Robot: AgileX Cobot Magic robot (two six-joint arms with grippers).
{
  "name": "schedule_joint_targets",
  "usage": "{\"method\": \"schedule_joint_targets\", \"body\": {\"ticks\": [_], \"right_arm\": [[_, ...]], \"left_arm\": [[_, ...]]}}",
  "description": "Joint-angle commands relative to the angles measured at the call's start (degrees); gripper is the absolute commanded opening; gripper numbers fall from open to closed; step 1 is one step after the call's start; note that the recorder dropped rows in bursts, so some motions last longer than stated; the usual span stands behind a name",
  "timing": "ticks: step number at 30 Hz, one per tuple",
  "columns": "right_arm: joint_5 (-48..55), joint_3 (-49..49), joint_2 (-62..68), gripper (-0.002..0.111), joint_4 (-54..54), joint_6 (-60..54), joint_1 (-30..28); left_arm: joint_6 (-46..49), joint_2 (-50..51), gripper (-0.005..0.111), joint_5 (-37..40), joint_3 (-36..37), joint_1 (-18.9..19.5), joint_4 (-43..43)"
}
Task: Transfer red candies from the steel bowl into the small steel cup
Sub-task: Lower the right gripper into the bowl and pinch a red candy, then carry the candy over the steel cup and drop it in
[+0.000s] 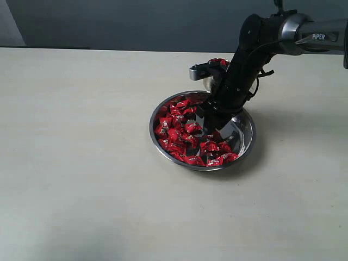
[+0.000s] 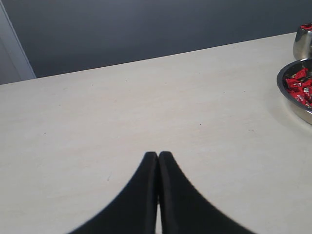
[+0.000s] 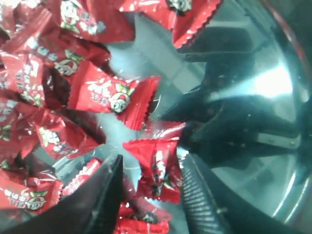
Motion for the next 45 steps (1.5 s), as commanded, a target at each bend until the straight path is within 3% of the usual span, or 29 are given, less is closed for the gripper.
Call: {"method": "schedule_joint_targets", "body": {"ticks": [1, 4, 13, 18, 27, 36, 45], "right_arm": [[-0.4, -0.2, -0.1, 0.031, -0.5, -0.3, -0.1], [-0.5, -0.2, -0.1, 0.022, -0.5, -0.3, -0.1], [-1.5, -0.2, -0.1, 0.020, -0.5, -0.3, -0.1], [-2.5, -0.3, -0.2, -0.001, -0.3, -0.3, -0.1], [-4.3, -3.2, -2.9, -0.001, -0.1, -0.3, -0.2], [-14.2, -10.3, -6.8, -0.001, -6.2, 5.8, -1.6], [-24.7, -10.6, -4.2, -0.001, -8.0, 6.4, -2.6]], "left_arm": [[-0.3, -0.2, 0.000, -0.2, -0.1, -0.6, 0.0], [-0.3, -0.2, 0.000, -0.2, -0.1, -0.6, 0.0], [-0.3, -0.2, 0.000, -0.2, -0.1, -0.6, 0.0], [-0.3, -0.2, 0.000, -0.2, -0.1, -0.6, 0.0], [-0.3, -0.2, 0.000, -0.2, -0.1, -0.6, 0.0], [-0.3, -0.2, 0.000, -0.2, -0.1, -0.6, 0.0], [-0.3, -0.2, 0.000, -0.2, -0.1, -0.6, 0.0]]}}
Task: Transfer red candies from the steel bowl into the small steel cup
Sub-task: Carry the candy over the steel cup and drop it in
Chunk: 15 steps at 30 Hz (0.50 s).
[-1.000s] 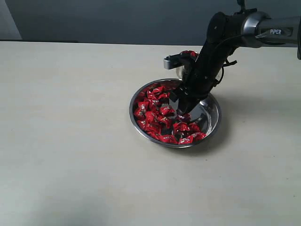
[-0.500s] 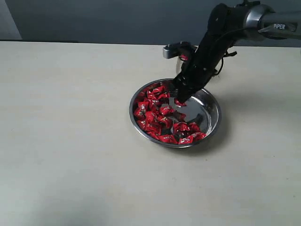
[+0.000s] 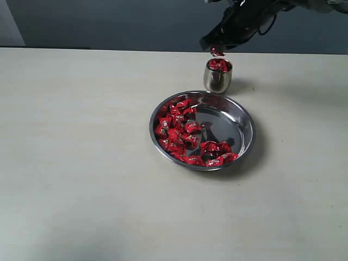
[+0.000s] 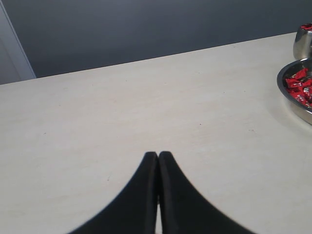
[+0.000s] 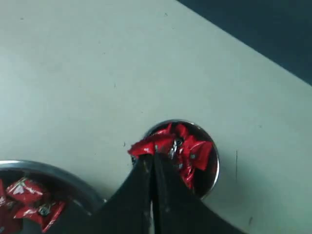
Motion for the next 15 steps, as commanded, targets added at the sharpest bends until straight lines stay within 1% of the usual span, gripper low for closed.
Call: {"method": "schedule_joint_targets", "body": {"ticks": [1, 8, 15], "right_arm": [[-3.8, -0.3, 2.0, -0.001, -0.5, 0.1, -0.3], [-8.1, -0.3, 5.5, -0.001, -3.2, 0.7, -0.3], [-8.0, -0.3, 5.5, -0.001, -3.6, 3.2, -1.4]], "left_arm": [[-0.3, -0.2, 0.000, -0.2, -0.1, -0.6, 0.0], [-0.3, -0.2, 0.000, -0.2, -0.1, -0.6, 0.0], [-0.3, -0.2, 0.000, -0.2, -0.1, -0.6, 0.0]]}}
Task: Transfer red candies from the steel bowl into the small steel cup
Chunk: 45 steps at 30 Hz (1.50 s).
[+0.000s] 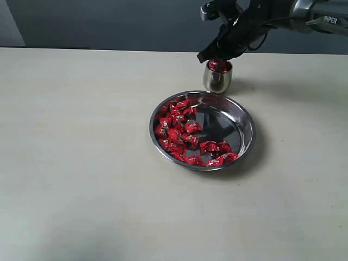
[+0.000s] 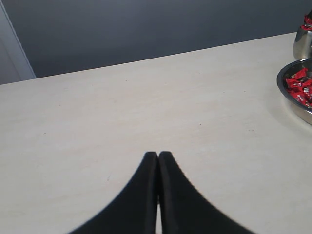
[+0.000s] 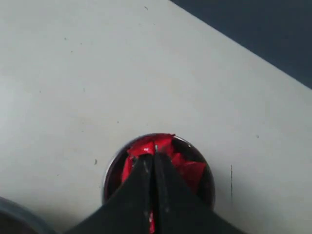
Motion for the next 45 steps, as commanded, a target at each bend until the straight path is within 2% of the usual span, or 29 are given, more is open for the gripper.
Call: {"method": "schedule_joint_targets", "body": {"ticks": [1, 4, 6, 10, 11, 17, 23, 25, 27, 28, 32, 37, 45], "right_arm": [[0.4, -0.3, -0.2, -0.001, -0.7, 2.3, -1.5], [1.9, -0.3, -0.2, 0.000, -0.7, 2.3, -1.9], [2.3, -0.3, -0.2, 0.004, -0.7, 2.3, -1.9], [2.7, -0.3, -0.2, 0.025, -0.4, 2.3, -1.9], [2.6, -0.3, -0.2, 0.027, -0.4, 2.3, -1.9], [0.7, -0.3, -0.8, 0.028, -0.6, 2.3, -1.9], [0.2, -0.3, -6.0, 0.027, -0.7, 2.3, -1.9], [2.5, -0.3, -8.5, 0.021, -1.3, 2.3, -1.9], [5.9, -0.3, -11.0, 0.004, -2.2, 3.0, -1.9], [8.3, -0.3, -11.9, 0.000, -2.5, 3.1, -1.9], [15.0, 1.1, -16.3, 0.000, -2.7, 6.4, -1.9], [11.8, 10.8, -25.7, 0.000, 2.5, 6.9, -1.9], [-4.5, 42.1, -53.1, 0.000, 9.2, 7.3, -1.8]], "left_arm": [[-0.3, -0.2, 0.000, -0.2, -0.1, -0.6, 0.0], [-0.3, -0.2, 0.000, -0.2, -0.1, -0.6, 0.0], [-0.3, -0.2, 0.000, -0.2, -0.1, -0.6, 0.0], [-0.3, -0.2, 0.000, -0.2, -0.1, -0.6, 0.0], [-0.3, -0.2, 0.000, -0.2, -0.1, -0.6, 0.0], [-0.3, -0.2, 0.000, -0.2, -0.1, -0.6, 0.0], [-0.3, -0.2, 0.000, -0.2, -0.1, -0.6, 0.0], [-0.3, -0.2, 0.000, -0.2, -0.1, -0.6, 0.0], [-0.3, -0.2, 0.000, -0.2, -0.1, -0.6, 0.0], [-0.3, -0.2, 0.000, -0.2, -0.1, -0.6, 0.0], [-0.3, -0.2, 0.000, -0.2, -0.1, -0.6, 0.0], [-0.3, -0.2, 0.000, -0.2, -0.1, -0.6, 0.0], [-0.3, -0.2, 0.000, -0.2, -0.1, -0.6, 0.0]]}}
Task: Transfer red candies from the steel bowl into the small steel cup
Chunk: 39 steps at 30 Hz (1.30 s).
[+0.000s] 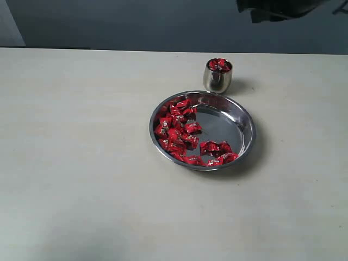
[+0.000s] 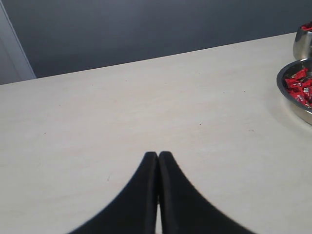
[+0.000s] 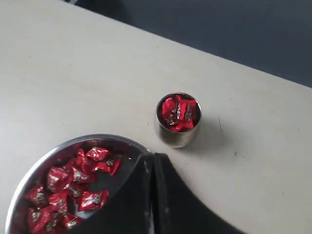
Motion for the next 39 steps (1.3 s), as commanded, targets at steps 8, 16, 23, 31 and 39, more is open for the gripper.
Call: {"method": "schedule_joint_targets", "body": {"ticks": [8, 16, 23, 31, 39], "right_arm": [[-6.1, 36.1, -31.0, 0.000, 5.8, 3.5, -0.3], [-3.9, 40.4, -35.1, 0.000, 2.6, 7.9, -0.3], [-22.2, 47.3, -36.4, 0.000, 2.8, 7.3, 0.1], [-27.7, 60.9, -55.7, 0.000, 1.8, 7.0, -7.4], [-23.0, 67.7, -71.5, 0.000, 0.8, 4.7, -17.1]], "left_arm": [[-0.3, -0.2, 0.000, -0.2, -0.1, -0.6, 0.0], [-0.3, -0.2, 0.000, -0.2, -0.1, -0.6, 0.0], [-0.3, -0.2, 0.000, -0.2, -0.1, -0.6, 0.0], [-0.3, -0.2, 0.000, -0.2, -0.1, -0.6, 0.0], [-0.3, -0.2, 0.000, -0.2, -0.1, -0.6, 0.0]]}}
